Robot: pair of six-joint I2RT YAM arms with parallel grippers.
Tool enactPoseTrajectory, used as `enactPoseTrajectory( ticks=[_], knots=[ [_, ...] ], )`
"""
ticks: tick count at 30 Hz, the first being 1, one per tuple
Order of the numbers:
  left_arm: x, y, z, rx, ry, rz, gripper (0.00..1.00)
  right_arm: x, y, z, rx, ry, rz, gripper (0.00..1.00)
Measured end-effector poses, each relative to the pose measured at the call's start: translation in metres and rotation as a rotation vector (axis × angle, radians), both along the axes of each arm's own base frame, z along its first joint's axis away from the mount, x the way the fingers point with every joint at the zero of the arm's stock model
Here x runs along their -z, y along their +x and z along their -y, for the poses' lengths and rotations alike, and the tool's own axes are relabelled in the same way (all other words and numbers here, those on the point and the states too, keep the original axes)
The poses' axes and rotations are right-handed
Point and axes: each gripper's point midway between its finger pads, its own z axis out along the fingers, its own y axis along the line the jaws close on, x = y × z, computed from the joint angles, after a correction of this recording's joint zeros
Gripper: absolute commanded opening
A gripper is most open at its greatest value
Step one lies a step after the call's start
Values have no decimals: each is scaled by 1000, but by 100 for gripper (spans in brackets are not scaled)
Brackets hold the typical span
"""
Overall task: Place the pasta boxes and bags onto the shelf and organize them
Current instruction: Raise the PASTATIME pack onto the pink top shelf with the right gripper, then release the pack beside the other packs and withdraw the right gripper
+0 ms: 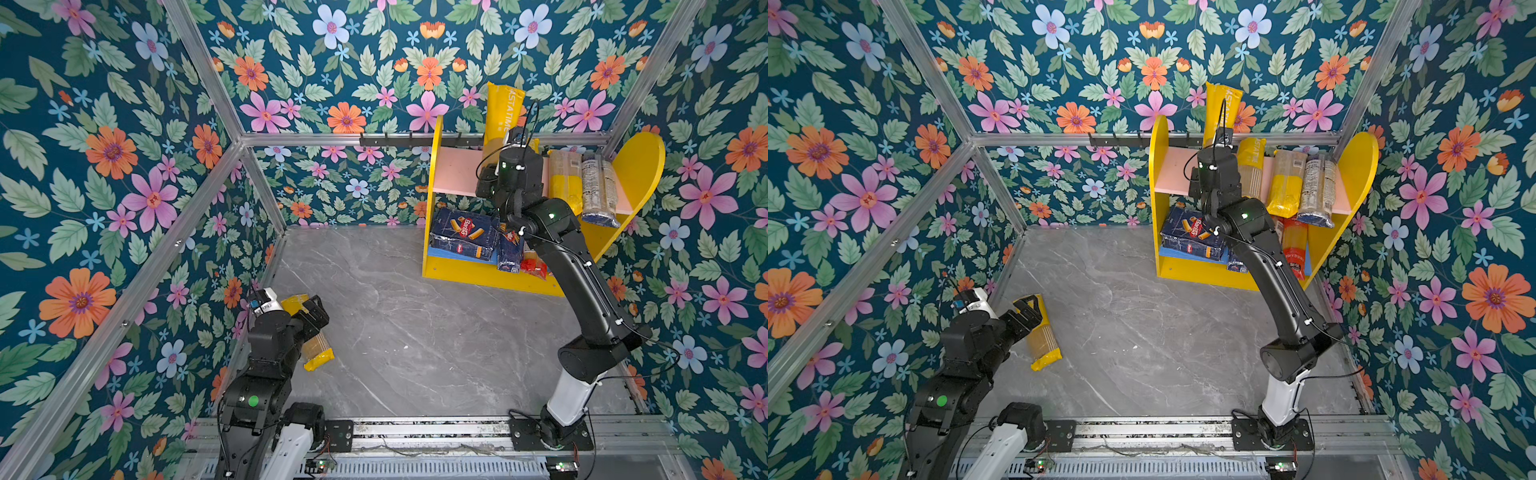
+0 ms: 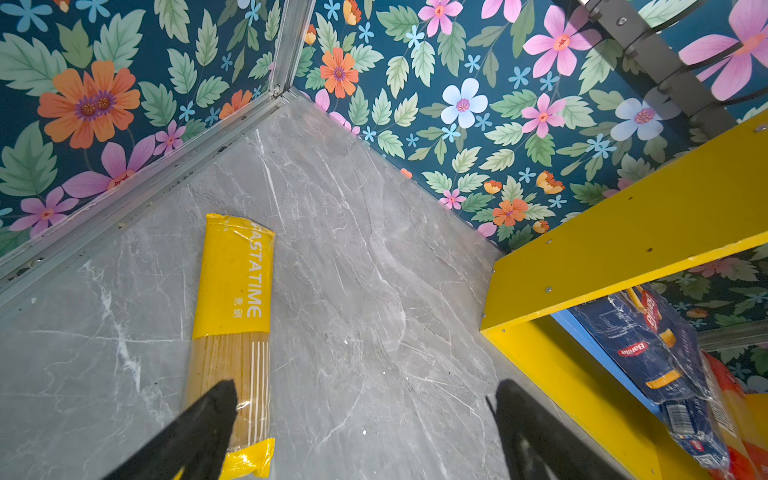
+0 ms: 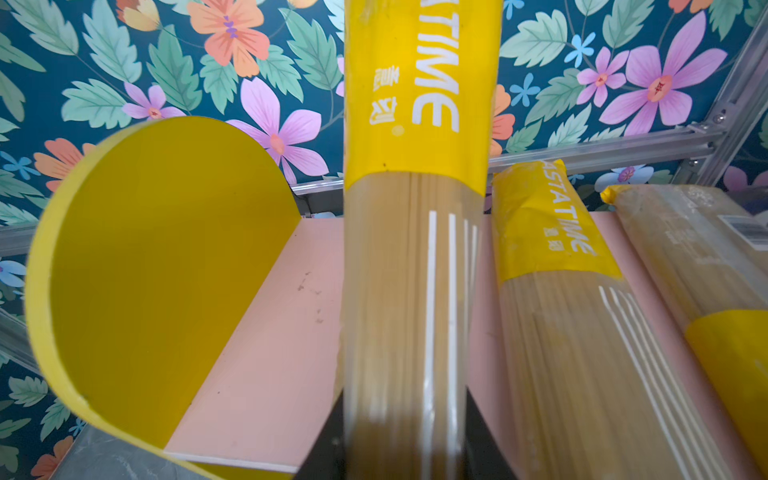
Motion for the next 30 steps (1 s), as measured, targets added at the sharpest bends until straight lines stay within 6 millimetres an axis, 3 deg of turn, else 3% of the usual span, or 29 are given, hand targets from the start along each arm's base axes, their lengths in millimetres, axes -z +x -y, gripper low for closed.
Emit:
enactPoseTrajectory(
  ticks=[7, 12, 14, 17, 19, 22, 30],
  knots=[
    [-1, -2, -1, -2, 0, 8, 99, 23, 8, 3, 25, 13, -79, 0],
    [-2, -3, -3, -11, 7, 10, 99, 27, 9, 8, 50, 29, -99, 1],
    [-2, -4, -3, -11, 10, 12, 99, 28, 8, 11, 58, 25, -108, 11],
    [-4, -4, -4, -14, 11, 17, 99, 28, 9, 11, 60, 24, -112, 38],
    [-4, -4, -4, -15, 12, 18, 99, 26, 9, 11, 60, 31, -108, 48],
    [-5, -5, -5, -16, 13, 18, 100, 16, 8, 11, 51, 43, -81, 78],
    [-1, -9, -10, -39, 31, -3, 100, -6, -8, 7, -14, 77, -35, 94]
  ],
)
